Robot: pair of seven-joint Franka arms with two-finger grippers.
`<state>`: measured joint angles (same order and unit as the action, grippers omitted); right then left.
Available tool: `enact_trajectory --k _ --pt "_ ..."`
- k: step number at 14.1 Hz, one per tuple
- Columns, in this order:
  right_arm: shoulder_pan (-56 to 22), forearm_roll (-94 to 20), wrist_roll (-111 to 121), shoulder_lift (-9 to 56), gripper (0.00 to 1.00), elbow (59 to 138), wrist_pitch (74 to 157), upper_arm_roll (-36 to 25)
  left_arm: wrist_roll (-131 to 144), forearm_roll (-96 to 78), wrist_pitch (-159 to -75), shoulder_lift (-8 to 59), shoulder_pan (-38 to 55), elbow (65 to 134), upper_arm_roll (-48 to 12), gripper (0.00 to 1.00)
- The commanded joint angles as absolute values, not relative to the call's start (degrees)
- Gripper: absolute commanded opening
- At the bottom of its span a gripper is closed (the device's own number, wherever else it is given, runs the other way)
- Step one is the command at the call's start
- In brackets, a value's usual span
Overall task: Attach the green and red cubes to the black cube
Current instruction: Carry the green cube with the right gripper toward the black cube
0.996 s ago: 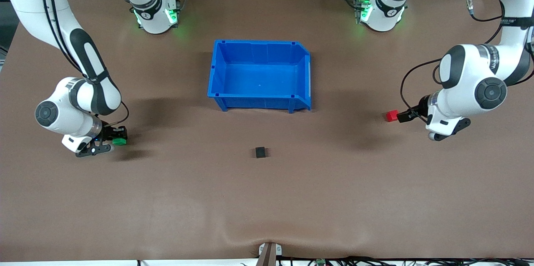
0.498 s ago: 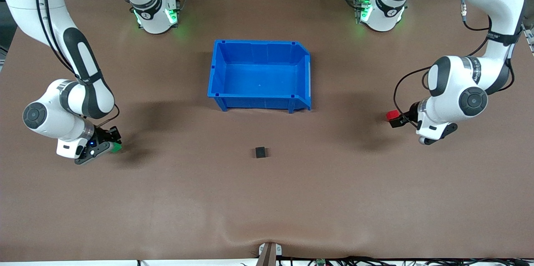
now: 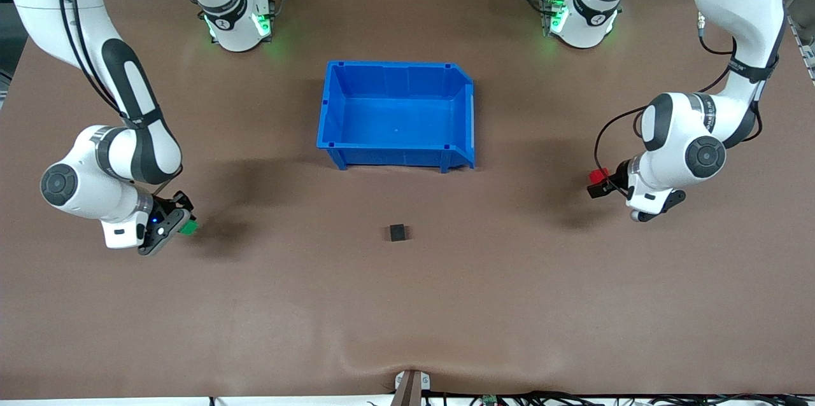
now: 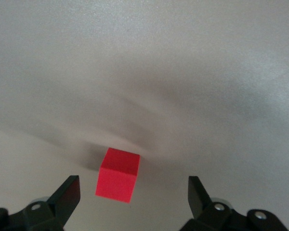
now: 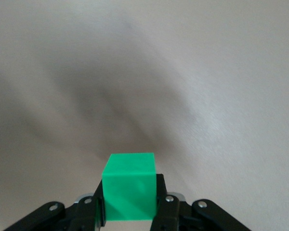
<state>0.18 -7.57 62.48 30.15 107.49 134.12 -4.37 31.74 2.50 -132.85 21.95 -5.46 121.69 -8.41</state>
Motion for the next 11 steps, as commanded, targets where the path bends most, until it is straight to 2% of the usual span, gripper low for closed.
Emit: enact_trajectory --k 1,4,7,11 --pt "-1.05 -7.91 68.19 29.71 0.00 105.13 131.66 -3.43 32.34 4.73 -134.21 22.06 -7.72 122.69 -8.70 0.85" --pt "-1.58 -8.00 70.22 30.58 0.00 102.05 131.66 -0.10 32.08 7.38 -134.21 22.15 -8.17 123.13 -8.70 0.87" --pt "-1.84 -7.91 71.36 34.96 0.00 97.05 131.49 5.08 32.26 7.38 -134.21 21.97 -8.17 123.57 -8.88 0.88" --pt "-8.68 -8.17 70.67 40.86 0.00 89.67 131.57 6.15 32.26 7.38 -135.61 22.85 -8.17 123.93 -8.96 0.86"
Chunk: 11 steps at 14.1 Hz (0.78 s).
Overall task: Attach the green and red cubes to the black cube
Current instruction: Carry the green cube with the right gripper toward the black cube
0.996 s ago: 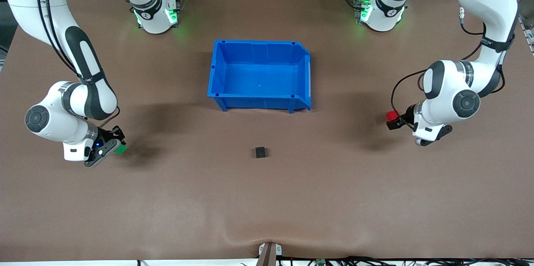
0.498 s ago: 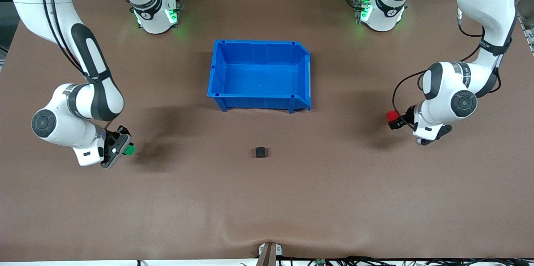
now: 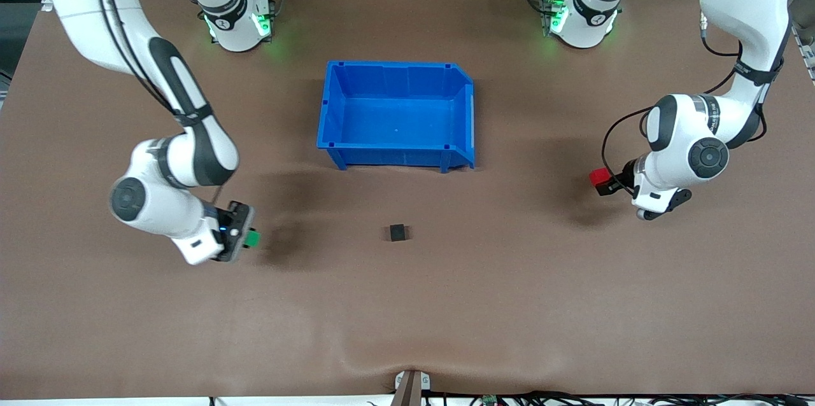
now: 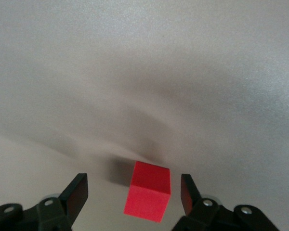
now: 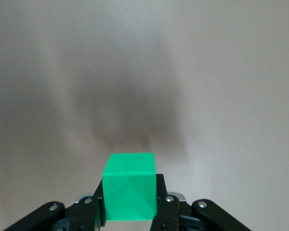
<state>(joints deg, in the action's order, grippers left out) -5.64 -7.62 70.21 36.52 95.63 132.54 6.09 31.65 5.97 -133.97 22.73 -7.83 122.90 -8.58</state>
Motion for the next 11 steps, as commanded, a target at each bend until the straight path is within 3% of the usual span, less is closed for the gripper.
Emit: enact_trajectory --k 1,6,7,8,9,11 --pt "-10.27 -8.26 70.06 42.17 0.00 88.08 131.57 6.15 32.34 7.38 -135.88 23.03 -8.09 123.93 -8.96 0.86" --pt "-18.18 -7.91 63.65 49.03 0.00 79.82 132.10 6.06 32.34 7.38 -137.90 23.55 -8.09 125.16 -8.96 0.86" --pt "-19.06 -7.82 62.33 49.74 0.00 79.11 132.10 6.06 32.43 7.38 -138.07 23.64 -8.09 125.33 -8.96 0.82" --pt "-20.03 -7.82 61.53 50.01 0.00 78.84 132.10 5.98 32.43 7.38 -138.51 23.56 -8.09 125.59 -8.96 0.68" --pt "-21.26 -7.65 60.39 50.01 0.00 78.75 132.10 5.89 32.34 7.38 -138.78 23.55 -8.09 126.03 -8.96 0.64" --pt "-23.72 -7.12 58.63 50.53 0.00 77.70 132.10 5.45 32.43 7.38 -139.30 23.64 -8.09 126.38 -8.96 0.63"
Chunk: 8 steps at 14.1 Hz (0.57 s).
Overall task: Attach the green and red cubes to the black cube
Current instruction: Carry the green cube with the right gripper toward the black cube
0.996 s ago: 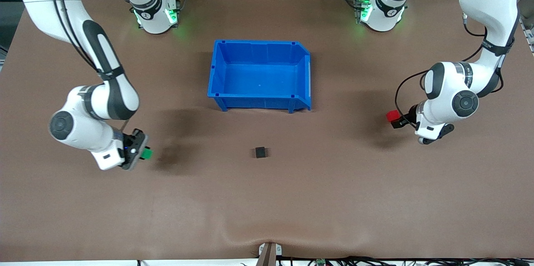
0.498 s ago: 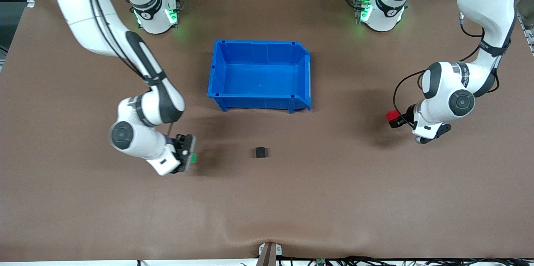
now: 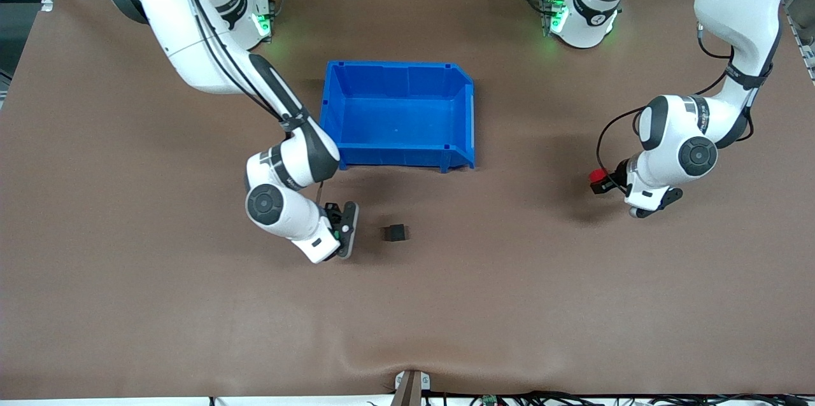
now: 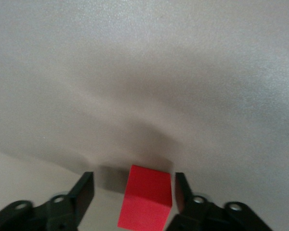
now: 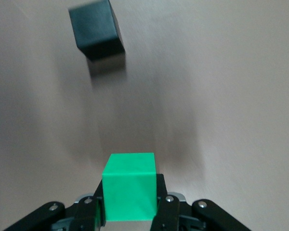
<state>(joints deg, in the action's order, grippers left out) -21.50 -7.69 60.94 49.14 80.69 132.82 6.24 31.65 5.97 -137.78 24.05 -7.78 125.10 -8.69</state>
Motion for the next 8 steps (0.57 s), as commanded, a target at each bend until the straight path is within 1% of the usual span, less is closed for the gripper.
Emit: enact_trajectory --k 1,2,4,5,7,8 --pt "-24.34 -6.60 58.62 50.80 0.00 77.17 132.10 5.19 32.43 7.38 -139.39 23.56 -8.09 126.73 -8.96 0.60" --pt "-25.30 -5.81 58.62 50.89 0.00 77.08 132.10 5.01 32.43 7.38 -139.74 23.55 -8.09 127.00 -8.96 0.58" --pt "-26.36 -4.84 58.54 51.06 0.00 76.64 132.19 4.66 32.43 7.38 -139.92 23.47 -8.09 127.26 -8.96 0.49" --pt "-26.37 -4.83 58.62 51.50 0.00 75.86 132.19 4.66 32.43 7.38 -140.01 23.47 -8.09 127.27 -8.96 0.44" --pt "-26.72 -4.83 58.54 52.90 0.00 74.01 132.19 4.66 32.52 7.38 -139.92 23.47 -8.09 127.27 -8.96 0.30" --pt "-27.07 -4.83 58.54 53.69 0.00 72.96 132.19 4.66 32.78 7.38 -139.92 23.38 -8.00 127.18 -9.05 0.26"
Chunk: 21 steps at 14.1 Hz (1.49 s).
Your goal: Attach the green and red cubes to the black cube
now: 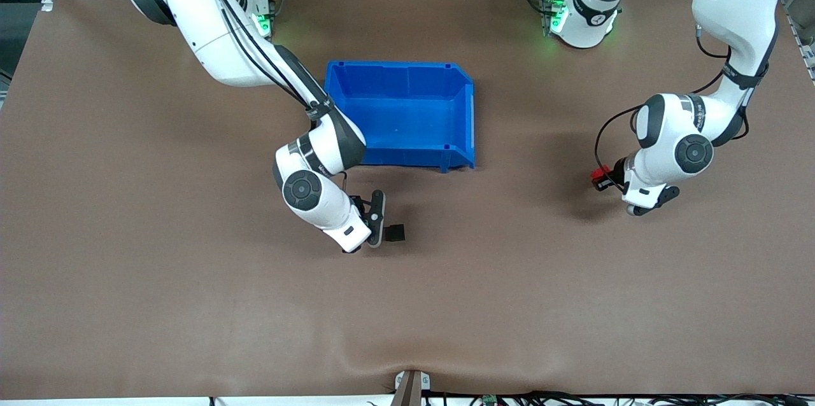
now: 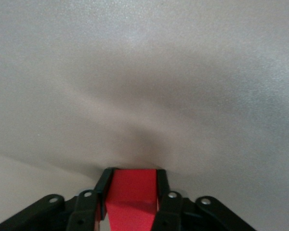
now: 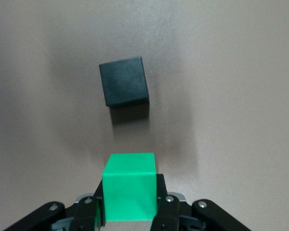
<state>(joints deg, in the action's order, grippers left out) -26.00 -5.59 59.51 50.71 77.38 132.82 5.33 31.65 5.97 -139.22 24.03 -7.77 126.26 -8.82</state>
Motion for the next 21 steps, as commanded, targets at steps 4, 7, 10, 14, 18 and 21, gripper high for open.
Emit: enact_trajectory --k 4,7,10,14,18,21 --pt "-28.64 -4.75 56.79 55.19 0.00 71.37 132.28 4.40 38.56 7.38 -139.75 22.85 -7.30 126.74 -9.58 0.00" --pt "-31.37 -4.83 55.72 55.98 0.00 70.40 132.28 1.76 50.32 7.29 -139.13 22.32 -6.86 125.34 -12.82 0.00" --pt "-31.99 -4.75 55.72 56.69 0.01 70.31 132.89 1.58 52.73 7.29 -139.13 22.32 -6.94 124.46 -13.89 0.00" --pt "-32.96 -4.83 54.76 56.78 1.00 70.40 133.51 1.23 54.74 6.86 -139.04 21.54 -7.12 124.10 -15.28 0.00" --pt "-32.52 -4.66 53.53 55.90 1.00 70.58 133.42 1.23 65.01 6.59 -139.04 22.32 -6.68 120.95 -20.46 0.00" --pt "-30.94 -4.92 53.61 53.62 1.00 70.93 132.63 1.23 74.59 6.59 -139.04 24.60 -5.28 116.47 -23.72 0.00"
